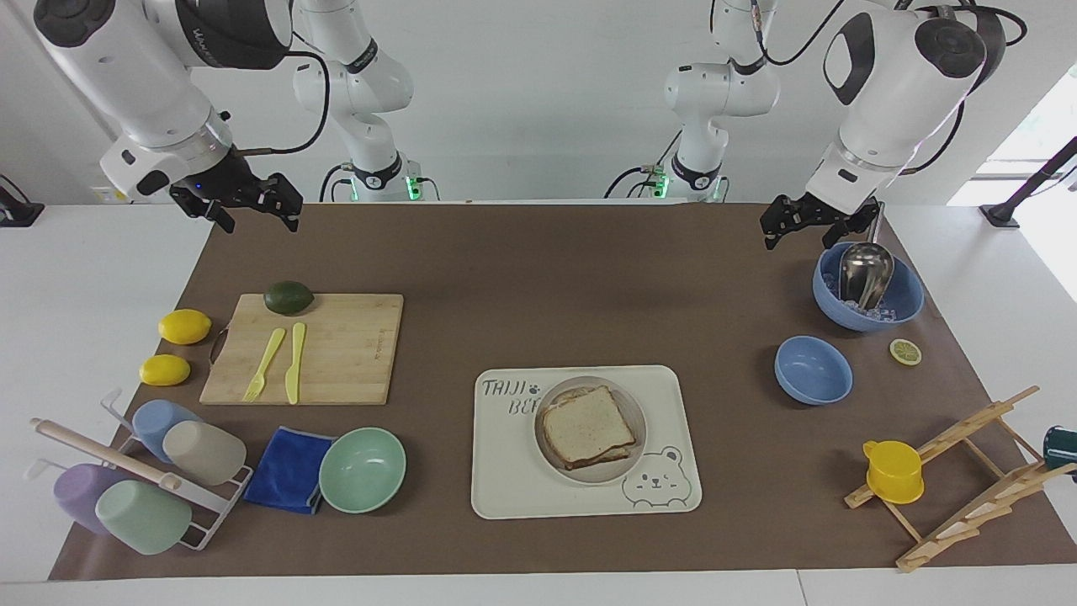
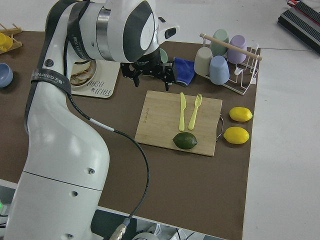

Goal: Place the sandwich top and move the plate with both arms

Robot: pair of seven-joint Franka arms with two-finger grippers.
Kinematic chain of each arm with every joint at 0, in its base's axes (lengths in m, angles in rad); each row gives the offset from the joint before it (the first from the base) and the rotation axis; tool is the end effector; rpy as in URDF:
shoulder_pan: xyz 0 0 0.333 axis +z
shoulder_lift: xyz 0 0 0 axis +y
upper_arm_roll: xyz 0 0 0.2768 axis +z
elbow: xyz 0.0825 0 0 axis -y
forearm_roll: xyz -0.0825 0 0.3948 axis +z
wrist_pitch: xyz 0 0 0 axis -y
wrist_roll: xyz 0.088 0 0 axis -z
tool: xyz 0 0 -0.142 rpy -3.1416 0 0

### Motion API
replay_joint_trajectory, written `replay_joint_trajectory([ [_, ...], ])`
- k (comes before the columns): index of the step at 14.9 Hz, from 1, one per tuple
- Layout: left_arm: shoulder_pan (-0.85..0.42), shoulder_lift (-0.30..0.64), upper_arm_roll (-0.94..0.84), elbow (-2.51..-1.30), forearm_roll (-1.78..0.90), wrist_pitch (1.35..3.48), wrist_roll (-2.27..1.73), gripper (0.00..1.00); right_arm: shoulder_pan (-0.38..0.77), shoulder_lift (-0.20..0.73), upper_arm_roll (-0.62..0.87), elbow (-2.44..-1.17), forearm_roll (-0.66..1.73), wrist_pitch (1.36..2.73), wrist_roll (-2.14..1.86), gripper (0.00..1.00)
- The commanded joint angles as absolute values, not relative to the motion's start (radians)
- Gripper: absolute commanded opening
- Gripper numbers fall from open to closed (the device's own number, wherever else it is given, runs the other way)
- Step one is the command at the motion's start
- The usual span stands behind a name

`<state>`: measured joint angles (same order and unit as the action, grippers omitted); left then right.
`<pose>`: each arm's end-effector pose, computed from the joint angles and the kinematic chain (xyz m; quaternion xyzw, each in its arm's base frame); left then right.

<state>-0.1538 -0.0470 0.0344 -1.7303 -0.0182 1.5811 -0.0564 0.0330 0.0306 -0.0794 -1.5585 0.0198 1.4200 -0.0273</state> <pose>0.5399 -0.0671 0.5008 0.9982 -0.0310 -0.0518 0.0054 0.5496 -0.0220 0.5277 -0.9964 0.0089 0.0840 0.0118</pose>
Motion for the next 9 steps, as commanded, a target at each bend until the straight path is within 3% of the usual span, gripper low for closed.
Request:
replay_joint_trajectory([
  [1, -0.172, -0.038, 0.075, -1.689, -0.066, 1.523, -0.051, 1.0, 0.025, 0.011, -0.071, -1.578, 0.018, 1.428, -0.015, 1.0],
  [9, -0.143, -0.037, 0.038, -1.624, -0.06, 1.482, -0.049, 1.0, 0.025, 0.011, -0.071, -1.58, 0.018, 1.428, -0.015, 1.0],
])
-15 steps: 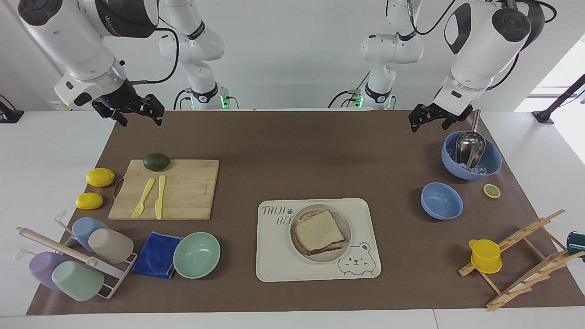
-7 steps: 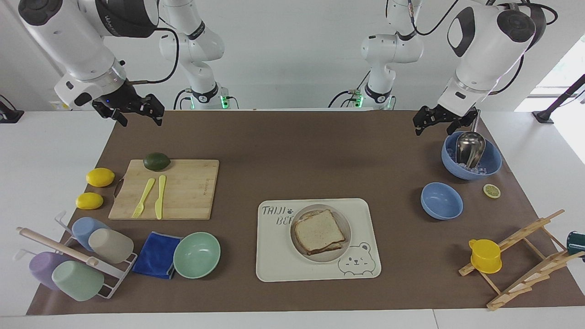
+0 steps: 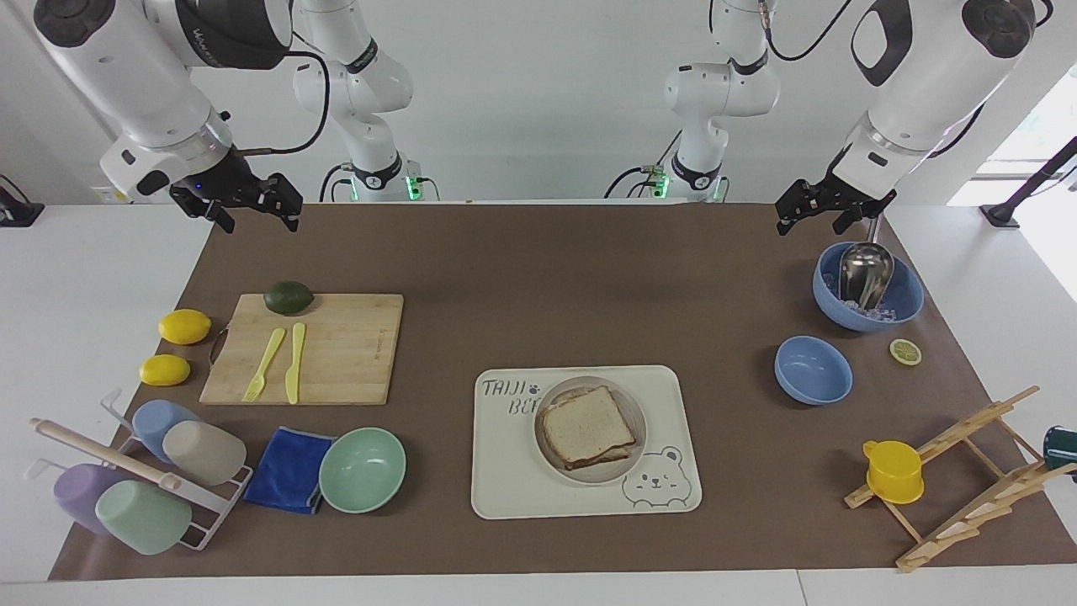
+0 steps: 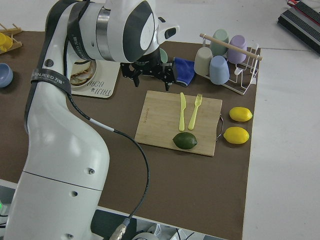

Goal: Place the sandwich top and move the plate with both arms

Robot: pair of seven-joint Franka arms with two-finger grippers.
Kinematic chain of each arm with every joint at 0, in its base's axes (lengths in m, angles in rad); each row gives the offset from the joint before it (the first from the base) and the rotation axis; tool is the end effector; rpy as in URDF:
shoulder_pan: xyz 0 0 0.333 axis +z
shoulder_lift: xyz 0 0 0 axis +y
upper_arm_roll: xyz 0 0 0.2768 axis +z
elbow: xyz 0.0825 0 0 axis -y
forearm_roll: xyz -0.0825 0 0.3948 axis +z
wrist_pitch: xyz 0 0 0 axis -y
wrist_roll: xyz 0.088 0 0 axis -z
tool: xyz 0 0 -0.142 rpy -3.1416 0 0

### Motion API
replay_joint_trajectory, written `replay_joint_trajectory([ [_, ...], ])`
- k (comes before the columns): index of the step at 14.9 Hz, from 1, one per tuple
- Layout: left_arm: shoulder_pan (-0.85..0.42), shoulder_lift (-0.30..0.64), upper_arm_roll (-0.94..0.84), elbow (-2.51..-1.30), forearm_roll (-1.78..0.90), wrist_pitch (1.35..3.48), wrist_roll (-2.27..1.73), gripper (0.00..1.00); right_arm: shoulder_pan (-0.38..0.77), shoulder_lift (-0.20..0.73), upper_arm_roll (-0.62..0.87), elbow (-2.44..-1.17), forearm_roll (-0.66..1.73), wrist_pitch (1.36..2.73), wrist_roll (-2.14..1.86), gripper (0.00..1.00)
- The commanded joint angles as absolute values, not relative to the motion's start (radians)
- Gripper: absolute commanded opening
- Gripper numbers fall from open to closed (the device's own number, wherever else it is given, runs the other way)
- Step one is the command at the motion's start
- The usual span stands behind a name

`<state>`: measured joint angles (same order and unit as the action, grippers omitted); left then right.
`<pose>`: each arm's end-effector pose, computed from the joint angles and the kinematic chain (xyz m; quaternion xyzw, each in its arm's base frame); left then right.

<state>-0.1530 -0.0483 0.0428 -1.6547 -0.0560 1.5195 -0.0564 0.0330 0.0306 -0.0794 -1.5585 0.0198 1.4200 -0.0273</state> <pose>0.5377 -0.0674 0.5330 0.9983 -0.0271 -0.0457 0.0253 0.5496 -0.0220 0.5277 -0.9964 0.0089 0.0840 0.0118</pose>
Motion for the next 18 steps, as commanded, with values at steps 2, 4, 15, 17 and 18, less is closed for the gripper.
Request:
replay_joint_trajectory([
  [2, -0.11, -0.035, -0.001, -1.624, -0.058, 1.477, -0.049, 1.0, 0.025, 0.011, -0.071, -1.578, 0.018, 1.428, -0.015, 1.0],
  [4, -0.106, -0.034, -0.006, -1.624, -0.057, 1.483, -0.049, 1.0, 0.025, 0.011, -0.071, -1.578, 0.018, 1.428, -0.015, 1.0],
  [15, -0.112, -0.04, -0.009, -1.629, -0.025, 1.48, -0.051, 1.0, 0.025, 0.011, -0.071, -1.578, 0.018, 1.428, -0.015, 1.0],
  [17, -0.106, -0.048, -0.011, -1.634, -0.025, 1.483, -0.051, 1.0, 0.025, 0.011, -0.071, -1.578, 0.018, 1.428, -0.015, 1.0],
  [18, -0.11, -0.049, -0.011, -1.634, -0.026, 1.485, -0.051, 1.0, 0.025, 0.011, -0.071, -1.578, 0.018, 1.428, -0.015, 1.0],
])
